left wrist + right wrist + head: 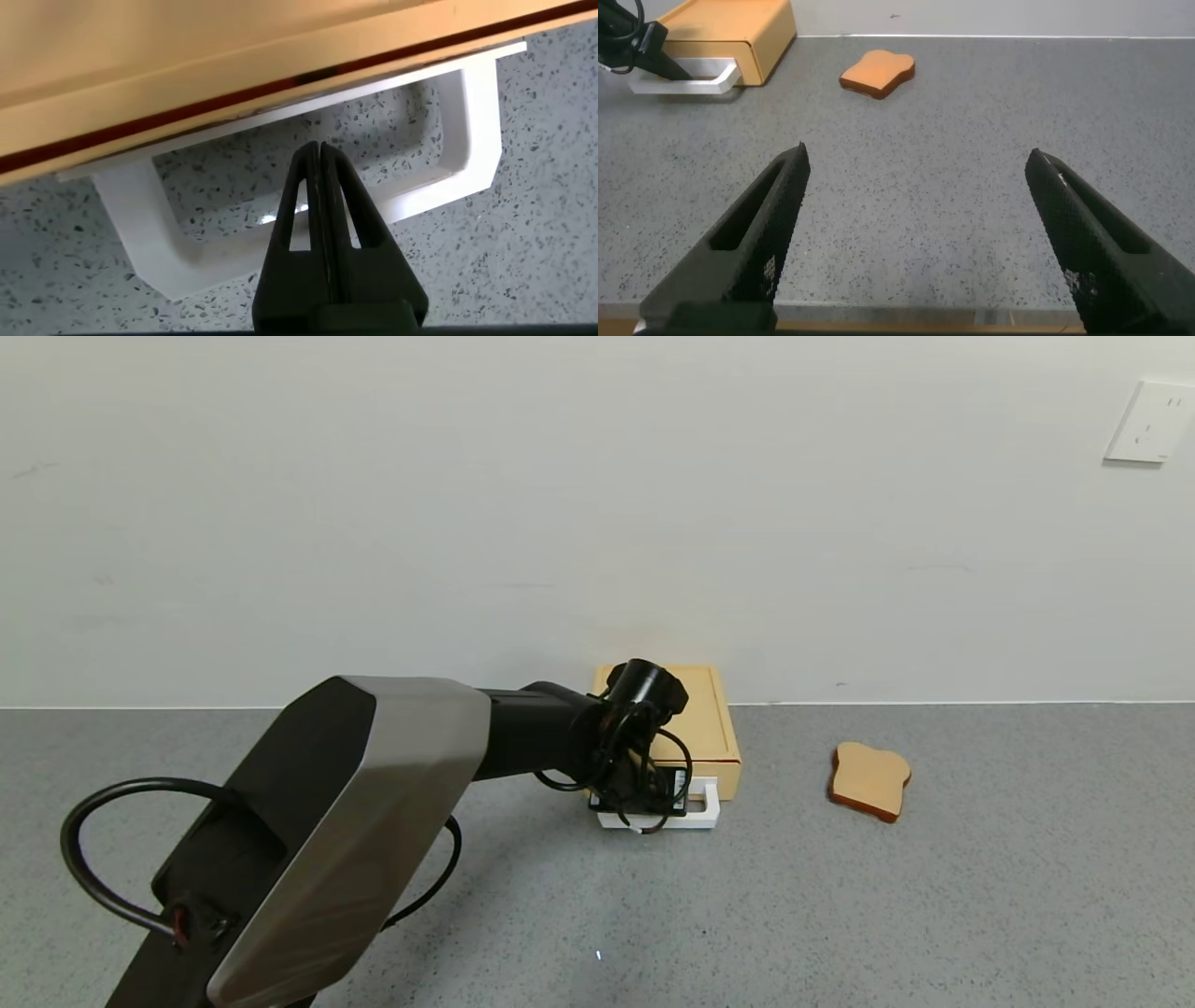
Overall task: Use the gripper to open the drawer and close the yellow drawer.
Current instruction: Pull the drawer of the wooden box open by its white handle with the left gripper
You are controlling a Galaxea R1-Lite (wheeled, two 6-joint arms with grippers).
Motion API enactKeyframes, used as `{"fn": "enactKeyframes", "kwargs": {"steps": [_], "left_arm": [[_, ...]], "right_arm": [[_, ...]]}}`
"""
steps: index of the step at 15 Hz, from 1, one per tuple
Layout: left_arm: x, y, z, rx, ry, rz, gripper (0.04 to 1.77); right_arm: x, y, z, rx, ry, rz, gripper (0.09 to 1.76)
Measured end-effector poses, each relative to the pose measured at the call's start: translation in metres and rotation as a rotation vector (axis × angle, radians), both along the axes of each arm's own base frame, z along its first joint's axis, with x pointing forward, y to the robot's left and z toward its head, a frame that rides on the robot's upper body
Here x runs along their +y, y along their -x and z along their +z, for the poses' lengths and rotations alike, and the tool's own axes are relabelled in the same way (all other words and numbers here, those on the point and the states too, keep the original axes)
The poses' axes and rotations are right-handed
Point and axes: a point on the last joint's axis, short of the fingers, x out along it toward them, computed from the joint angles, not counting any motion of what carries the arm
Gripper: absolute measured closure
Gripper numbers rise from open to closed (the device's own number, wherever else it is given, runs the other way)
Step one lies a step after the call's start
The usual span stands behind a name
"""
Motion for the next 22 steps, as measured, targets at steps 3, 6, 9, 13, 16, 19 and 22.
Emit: {"fn": "enactKeyframes", "kwargs": {"steps": [3, 6, 9, 13, 16, 19, 22], "left_arm": [[0.002, 0.0, 0.0, -0.001, -0.019, 0.006, 1.7], [0.003, 0.003, -0.001, 0.027, -0.038, 0.005, 1.7], [0.004, 0.008, -0.001, 0.067, -0.061, 0.008, 1.7], [0.005, 0.015, -0.001, 0.12, -0.079, 0.013, 1.7], [0.003, 0.02, 0.0, 0.153, -0.074, 0.025, 1.7], [0.001, 0.024, -0.002, 0.184, -0.067, 0.056, 1.7], [-0.002, 0.03, -0.001, 0.205, -0.058, 0.079, 1.7]], "right_arm": [[0.0, 0.0, 0.0, 0.0, 0.0, 0.0, 0.15], [0.0, 0.0, 0.0, 0.0, 0.0, 0.001, 0.15], [0.0, 0.0, 0.0, 0.0, 0.0, 0.0, 0.15], [0.0, 0.0, 0.0, 0.0, 0.0, 0.0, 0.15], [0.0, 0.0, 0.0, 0.0, 0.0, 0.0, 0.15], [0.0, 0.0, 0.0, 0.0, 0.0, 0.0, 0.15], [0.0, 0.0, 0.0, 0.0, 0.0, 0.0, 0.15]]}}
